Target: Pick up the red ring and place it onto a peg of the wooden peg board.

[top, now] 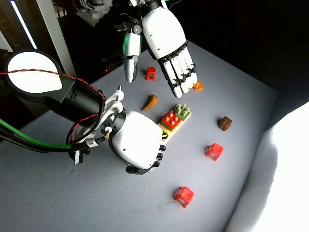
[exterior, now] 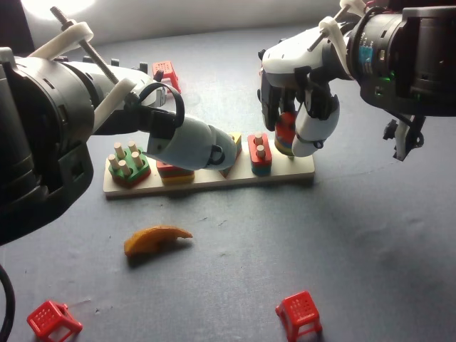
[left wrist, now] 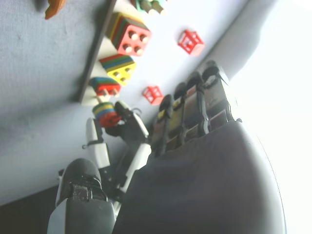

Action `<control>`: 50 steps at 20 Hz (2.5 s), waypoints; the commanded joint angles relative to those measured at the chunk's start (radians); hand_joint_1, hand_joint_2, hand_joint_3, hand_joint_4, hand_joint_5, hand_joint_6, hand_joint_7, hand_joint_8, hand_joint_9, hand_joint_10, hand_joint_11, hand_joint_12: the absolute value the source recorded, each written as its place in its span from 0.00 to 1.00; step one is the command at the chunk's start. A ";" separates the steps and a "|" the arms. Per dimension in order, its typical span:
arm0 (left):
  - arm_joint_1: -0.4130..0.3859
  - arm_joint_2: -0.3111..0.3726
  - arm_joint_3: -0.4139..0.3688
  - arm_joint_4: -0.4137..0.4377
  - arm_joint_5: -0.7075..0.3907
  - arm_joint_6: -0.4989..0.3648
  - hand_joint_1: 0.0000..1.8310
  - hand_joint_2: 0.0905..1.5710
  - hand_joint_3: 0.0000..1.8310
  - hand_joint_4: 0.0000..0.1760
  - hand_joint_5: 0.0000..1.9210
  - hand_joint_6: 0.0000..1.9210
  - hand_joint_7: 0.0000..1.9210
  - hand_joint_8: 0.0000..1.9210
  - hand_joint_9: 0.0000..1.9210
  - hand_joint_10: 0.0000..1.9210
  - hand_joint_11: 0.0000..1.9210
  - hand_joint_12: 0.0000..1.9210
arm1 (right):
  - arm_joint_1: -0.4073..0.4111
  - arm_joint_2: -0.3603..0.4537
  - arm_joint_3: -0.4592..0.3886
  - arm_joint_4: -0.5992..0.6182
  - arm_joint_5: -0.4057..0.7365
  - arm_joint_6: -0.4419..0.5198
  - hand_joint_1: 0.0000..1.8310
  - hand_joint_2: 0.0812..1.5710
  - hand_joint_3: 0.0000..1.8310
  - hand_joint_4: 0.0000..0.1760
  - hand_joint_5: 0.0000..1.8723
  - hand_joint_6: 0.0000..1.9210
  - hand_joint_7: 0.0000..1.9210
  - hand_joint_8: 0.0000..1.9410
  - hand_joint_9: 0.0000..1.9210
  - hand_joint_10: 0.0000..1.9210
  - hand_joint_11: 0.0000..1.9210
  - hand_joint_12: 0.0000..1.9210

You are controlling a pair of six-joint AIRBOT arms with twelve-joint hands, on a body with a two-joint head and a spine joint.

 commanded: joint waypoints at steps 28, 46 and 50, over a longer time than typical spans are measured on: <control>-0.007 0.001 0.004 0.082 -0.007 -0.003 0.00 0.67 0.00 0.00 0.00 0.00 0.00 0.00 0.00 0.00 0.00 0.00 | -0.037 0.268 -0.207 -0.034 -0.065 0.015 0.42 0.55 0.00 0.00 0.11 0.00 0.13 0.00 0.14 0.00 0.00 0.40; -0.012 0.000 0.007 0.092 -0.007 -0.002 0.00 0.70 0.01 0.00 0.00 0.00 0.00 0.00 0.00 0.00 0.00 0.00 | -0.042 0.754 -0.591 -0.395 0.024 0.185 0.51 0.92 0.00 0.25 0.70 1.00 0.79 1.00 0.84 1.00 0.92 1.00; -0.014 0.000 0.007 0.092 -0.007 0.001 0.00 0.69 0.00 0.00 0.00 0.00 0.00 0.00 0.00 0.00 0.00 0.00 | -0.046 0.771 -0.593 -0.396 0.028 0.185 0.53 0.93 0.00 0.26 0.70 1.00 0.79 1.00 0.84 1.00 0.91 1.00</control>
